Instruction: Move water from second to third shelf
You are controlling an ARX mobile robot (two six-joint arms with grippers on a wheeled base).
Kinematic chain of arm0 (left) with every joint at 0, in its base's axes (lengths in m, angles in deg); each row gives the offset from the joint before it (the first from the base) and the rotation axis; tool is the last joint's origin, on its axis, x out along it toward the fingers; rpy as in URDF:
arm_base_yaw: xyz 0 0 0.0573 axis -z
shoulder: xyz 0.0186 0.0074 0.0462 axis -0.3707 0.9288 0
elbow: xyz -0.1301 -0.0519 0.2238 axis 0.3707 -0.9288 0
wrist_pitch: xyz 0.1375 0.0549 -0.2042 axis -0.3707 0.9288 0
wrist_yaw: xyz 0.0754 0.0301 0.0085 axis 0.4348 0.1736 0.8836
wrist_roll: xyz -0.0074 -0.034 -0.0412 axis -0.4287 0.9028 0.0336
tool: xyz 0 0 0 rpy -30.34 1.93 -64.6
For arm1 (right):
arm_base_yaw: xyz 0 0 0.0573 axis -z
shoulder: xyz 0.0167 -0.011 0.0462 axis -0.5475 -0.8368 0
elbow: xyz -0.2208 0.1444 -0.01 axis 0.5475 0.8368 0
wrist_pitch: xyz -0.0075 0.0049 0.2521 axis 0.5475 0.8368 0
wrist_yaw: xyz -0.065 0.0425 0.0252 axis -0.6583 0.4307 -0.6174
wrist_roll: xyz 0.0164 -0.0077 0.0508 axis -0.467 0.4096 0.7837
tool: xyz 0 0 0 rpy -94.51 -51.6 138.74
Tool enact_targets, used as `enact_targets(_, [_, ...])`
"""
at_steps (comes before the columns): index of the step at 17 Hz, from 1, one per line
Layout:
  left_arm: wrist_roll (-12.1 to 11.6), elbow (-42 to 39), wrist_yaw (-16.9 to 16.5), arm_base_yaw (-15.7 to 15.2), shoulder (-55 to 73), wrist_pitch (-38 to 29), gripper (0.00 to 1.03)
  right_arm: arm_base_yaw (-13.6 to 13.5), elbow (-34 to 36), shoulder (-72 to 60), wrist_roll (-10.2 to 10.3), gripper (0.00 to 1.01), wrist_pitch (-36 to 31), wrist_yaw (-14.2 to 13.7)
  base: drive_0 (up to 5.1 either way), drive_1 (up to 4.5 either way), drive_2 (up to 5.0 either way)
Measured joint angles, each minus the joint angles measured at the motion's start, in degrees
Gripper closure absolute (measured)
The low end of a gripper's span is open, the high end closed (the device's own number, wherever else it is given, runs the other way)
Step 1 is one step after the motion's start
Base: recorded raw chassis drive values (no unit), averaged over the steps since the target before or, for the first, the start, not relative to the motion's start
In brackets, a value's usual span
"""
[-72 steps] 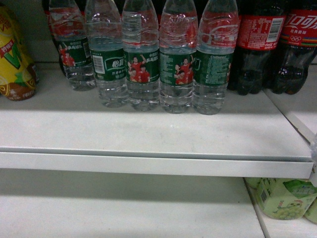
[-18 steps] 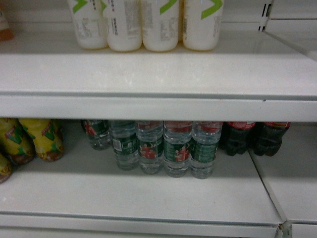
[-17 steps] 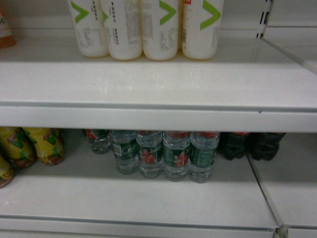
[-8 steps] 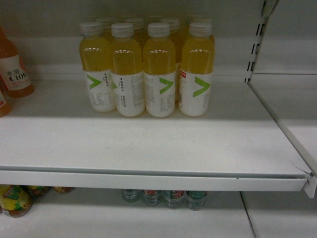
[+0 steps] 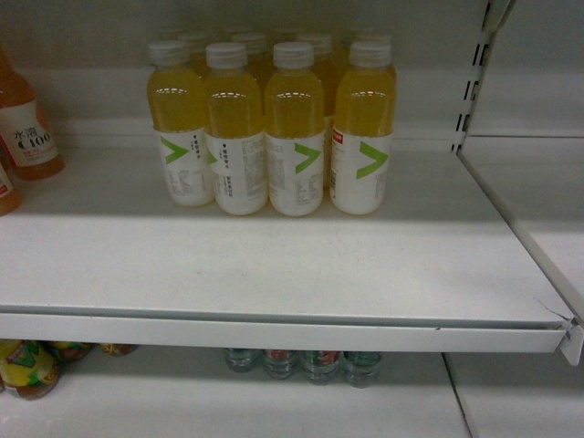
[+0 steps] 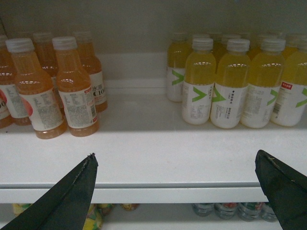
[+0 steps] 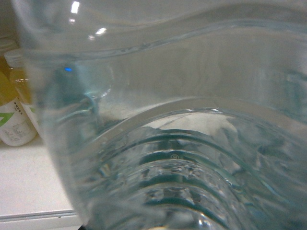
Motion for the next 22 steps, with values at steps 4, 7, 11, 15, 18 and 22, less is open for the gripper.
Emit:
enact_targets(4, [0.00, 0.00, 0.00, 0.00, 0.00, 0.02, 0.05, 0.00, 0.00, 0.00, 0.00, 0.61, 0.00, 0.00, 0.0, 0.00, 0.0])
enact_targets(7, [0.00, 0.00, -0.02, 0.00, 0.00, -0.02, 0.05, 0.04, 0.02, 0.02, 0.00, 0.61, 0.13, -0.35, -3.2, 1.67, 1.7])
enact_targets(11, [0.00, 0.00, -0.04, 0.00, 0.00, 0.02, 0.05, 0.00, 0.02, 0.02, 0.00, 0.61, 0.09, -0.26, -4.8, 2.60, 2.6])
enact_targets(15, [0.00, 0.00, -0.02, 0.00, 0.00, 0.02, 0.05, 0.00, 0.02, 0.07, 0.00, 0.61, -0.09, -0.11, -4.9, 2.56, 2.6])
enact_targets(18, [0.00, 0.00, 0.00, 0.00, 0.00, 0.00, 0.05, 0.00, 0.02, 0.02, 0.00, 0.61, -0.07, -0.15, -4.9, 2.46, 2.5])
enact_targets(22, [0.00, 0.00, 0.00, 0.00, 0.00, 0.11, 0.05, 0.00, 0.02, 0.02, 0.00, 0.61, -0.07, -0.15, -4.9, 2.48, 2.5])
